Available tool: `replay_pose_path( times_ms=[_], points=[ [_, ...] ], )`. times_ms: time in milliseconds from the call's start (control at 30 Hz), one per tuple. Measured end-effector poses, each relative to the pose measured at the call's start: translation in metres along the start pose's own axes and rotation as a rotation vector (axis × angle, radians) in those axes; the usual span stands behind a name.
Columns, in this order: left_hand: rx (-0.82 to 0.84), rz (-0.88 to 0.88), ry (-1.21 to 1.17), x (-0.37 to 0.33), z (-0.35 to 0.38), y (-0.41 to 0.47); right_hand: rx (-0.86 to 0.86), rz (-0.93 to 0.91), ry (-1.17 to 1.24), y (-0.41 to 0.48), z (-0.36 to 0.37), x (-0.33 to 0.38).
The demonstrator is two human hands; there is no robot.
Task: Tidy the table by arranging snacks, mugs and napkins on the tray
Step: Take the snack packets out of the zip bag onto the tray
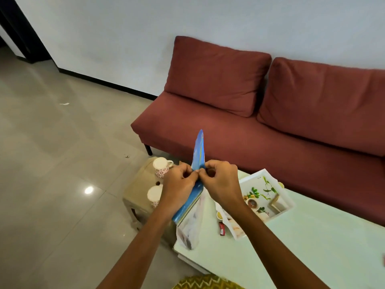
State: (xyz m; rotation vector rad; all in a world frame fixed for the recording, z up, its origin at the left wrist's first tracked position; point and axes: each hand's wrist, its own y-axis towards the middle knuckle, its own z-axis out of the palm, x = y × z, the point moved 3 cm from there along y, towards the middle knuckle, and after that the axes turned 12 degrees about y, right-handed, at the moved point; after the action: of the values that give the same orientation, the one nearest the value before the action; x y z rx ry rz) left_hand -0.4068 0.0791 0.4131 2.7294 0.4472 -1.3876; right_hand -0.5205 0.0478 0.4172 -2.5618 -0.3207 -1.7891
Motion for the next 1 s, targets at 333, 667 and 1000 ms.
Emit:
replay_pose_path(
  times_ms=[333,667,1000],
  points=[
    [-0.291,0.062,0.234,0.011,-0.043,0.008,-0.262,-0.027,-0.130,-0.002,-0.040,-0.005],
    [-0.290,0.028,0.229,0.036,-0.064,0.030,-0.324,0.161,-0.166,-0.009,-0.067,-0.037],
    [-0.047,0.139,0.045,0.023,-0.040,0.033,-0.244,-0.023,-0.609,-0.014,-0.033,-0.001]
  ],
)
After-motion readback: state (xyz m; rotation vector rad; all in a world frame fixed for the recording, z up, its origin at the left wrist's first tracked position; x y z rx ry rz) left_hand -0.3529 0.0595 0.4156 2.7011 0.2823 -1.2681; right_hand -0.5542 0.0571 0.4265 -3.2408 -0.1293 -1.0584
